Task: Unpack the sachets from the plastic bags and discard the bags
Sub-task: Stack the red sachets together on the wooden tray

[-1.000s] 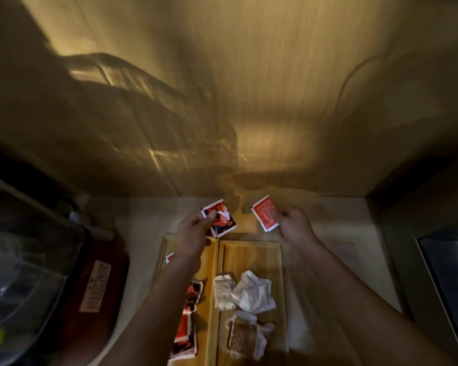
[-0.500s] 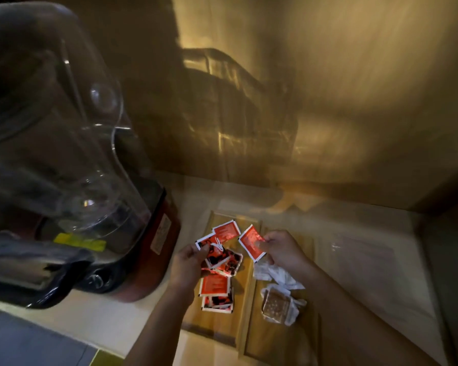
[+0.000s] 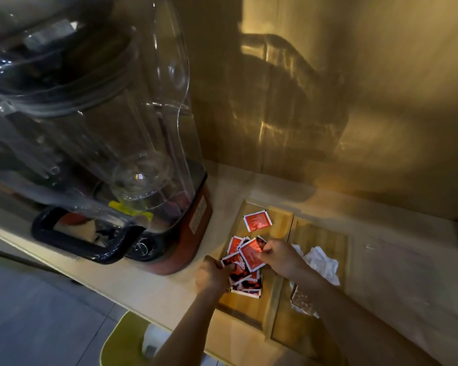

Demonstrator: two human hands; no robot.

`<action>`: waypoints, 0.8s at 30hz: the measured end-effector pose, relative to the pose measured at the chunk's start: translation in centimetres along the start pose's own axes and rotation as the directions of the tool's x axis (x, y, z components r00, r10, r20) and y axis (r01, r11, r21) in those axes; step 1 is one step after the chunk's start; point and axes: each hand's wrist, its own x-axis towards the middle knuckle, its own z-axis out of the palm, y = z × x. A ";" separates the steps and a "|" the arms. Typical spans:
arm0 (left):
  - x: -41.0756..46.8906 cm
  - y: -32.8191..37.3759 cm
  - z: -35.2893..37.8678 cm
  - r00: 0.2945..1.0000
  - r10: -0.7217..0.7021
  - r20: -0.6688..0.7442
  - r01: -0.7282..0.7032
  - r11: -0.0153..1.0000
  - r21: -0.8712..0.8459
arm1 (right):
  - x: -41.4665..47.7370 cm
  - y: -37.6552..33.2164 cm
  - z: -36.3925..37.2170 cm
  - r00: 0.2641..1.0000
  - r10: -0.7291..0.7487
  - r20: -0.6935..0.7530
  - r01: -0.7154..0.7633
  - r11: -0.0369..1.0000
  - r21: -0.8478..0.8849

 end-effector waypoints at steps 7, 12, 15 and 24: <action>0.7 -0.2 0.1 0.993 0.121 -0.012 -0.113 0.951 0.288 | -1.0 -0.7 -0.9 0.999 0.024 0.028 -0.021 0.994 -0.103; 0.3 1.6 0.2 0.963 0.270 -0.005 -0.255 0.915 0.313 | -1.8 -0.6 -2.6 0.999 0.027 -0.033 -0.029 0.997 -0.075; -0.3 3.7 0.9 0.938 0.343 0.053 -0.341 0.886 0.315 | -2.6 -0.1 -4.2 0.994 0.033 -0.103 -0.036 0.999 -0.027; -3.9 9.3 7.1 0.820 0.496 0.284 -0.563 0.786 0.255 | -7.4 4.9 -10.6 0.925 0.220 -0.310 -0.175 0.971 0.165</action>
